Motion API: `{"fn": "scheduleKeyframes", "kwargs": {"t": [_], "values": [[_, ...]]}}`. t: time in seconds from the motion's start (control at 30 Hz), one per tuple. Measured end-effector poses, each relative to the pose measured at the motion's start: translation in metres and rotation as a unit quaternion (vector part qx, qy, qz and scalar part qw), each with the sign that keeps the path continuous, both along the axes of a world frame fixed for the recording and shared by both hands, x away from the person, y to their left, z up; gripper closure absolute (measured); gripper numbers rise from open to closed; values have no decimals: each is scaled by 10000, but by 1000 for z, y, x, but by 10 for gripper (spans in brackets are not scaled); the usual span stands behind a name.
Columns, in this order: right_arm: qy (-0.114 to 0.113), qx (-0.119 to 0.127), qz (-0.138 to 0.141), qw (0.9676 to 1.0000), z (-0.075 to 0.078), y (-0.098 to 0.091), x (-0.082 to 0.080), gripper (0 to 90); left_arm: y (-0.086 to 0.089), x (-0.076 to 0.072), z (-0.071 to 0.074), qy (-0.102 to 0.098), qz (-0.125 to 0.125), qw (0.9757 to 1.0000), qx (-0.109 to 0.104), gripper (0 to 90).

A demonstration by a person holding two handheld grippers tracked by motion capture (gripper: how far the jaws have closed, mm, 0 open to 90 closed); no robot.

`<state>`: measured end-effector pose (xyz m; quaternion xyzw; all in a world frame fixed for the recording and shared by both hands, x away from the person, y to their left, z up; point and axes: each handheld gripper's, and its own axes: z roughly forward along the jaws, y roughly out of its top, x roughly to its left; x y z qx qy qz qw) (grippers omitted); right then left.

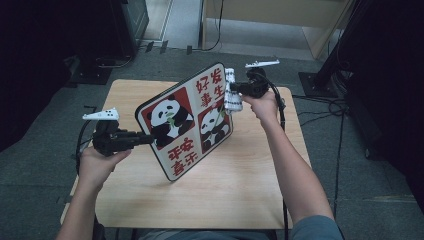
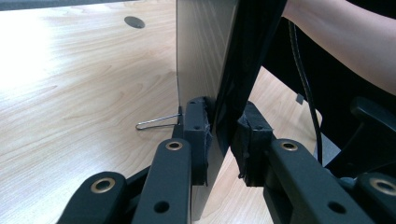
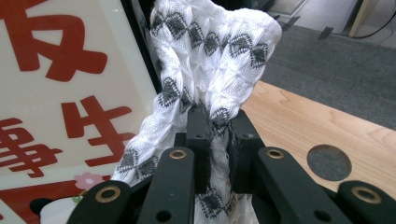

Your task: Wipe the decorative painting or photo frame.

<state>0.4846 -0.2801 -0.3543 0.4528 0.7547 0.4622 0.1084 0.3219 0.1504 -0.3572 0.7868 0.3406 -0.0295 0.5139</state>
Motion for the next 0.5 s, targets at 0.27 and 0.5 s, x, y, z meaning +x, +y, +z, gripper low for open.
{"fn": "scheduleKeyframes", "kwargs": {"t": [0.27,0.5], "values": [[-47,-21,-31,10000,-11,-2,-4,829,0,0,0,-8,-3,10000,14,769],[-191,-243,12,9995,-19,-1,-7,828,0,0,0,7,4,10000,3,769]]}}
